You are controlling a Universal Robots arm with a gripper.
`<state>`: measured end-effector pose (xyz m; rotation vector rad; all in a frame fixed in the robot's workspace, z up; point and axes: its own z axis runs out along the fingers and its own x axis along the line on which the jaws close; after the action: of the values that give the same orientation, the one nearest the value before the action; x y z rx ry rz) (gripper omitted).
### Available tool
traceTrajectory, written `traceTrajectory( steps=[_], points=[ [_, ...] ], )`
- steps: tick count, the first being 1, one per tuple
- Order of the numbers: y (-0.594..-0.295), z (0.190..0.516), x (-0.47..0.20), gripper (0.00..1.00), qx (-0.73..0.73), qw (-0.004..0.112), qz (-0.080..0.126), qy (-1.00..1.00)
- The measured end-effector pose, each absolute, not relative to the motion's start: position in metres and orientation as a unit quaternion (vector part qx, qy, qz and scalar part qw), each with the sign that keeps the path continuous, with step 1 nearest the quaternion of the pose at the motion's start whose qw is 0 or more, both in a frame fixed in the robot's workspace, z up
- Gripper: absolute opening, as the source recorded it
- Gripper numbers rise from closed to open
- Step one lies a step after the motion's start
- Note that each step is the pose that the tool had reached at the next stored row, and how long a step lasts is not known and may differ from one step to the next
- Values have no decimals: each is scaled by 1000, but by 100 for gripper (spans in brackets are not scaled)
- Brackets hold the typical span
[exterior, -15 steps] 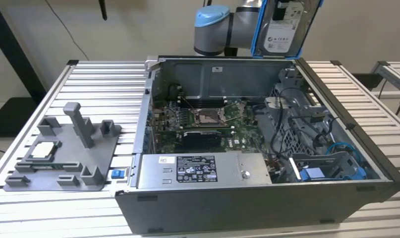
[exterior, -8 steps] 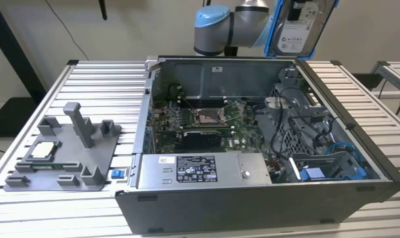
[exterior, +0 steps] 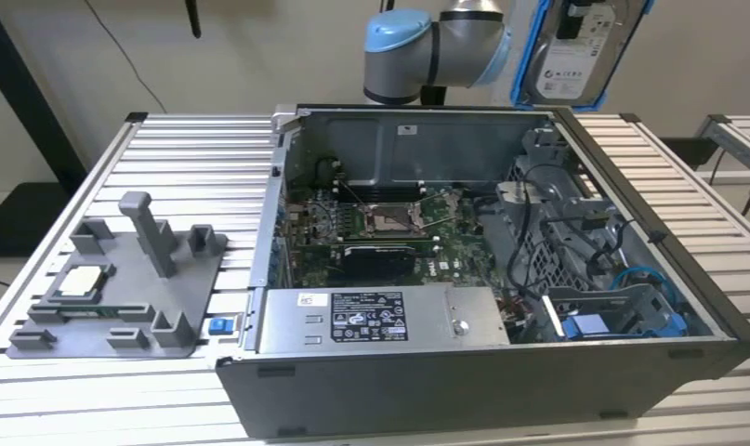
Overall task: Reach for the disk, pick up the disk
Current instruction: 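Pick up the disk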
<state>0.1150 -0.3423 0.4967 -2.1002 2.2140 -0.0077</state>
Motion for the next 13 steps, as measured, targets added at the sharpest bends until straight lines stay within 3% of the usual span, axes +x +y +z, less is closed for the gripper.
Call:
traceTrajectory(
  steps=[13],
  points=[
    [-343,496,116,0,-688,45,-3,725]
  ],
)
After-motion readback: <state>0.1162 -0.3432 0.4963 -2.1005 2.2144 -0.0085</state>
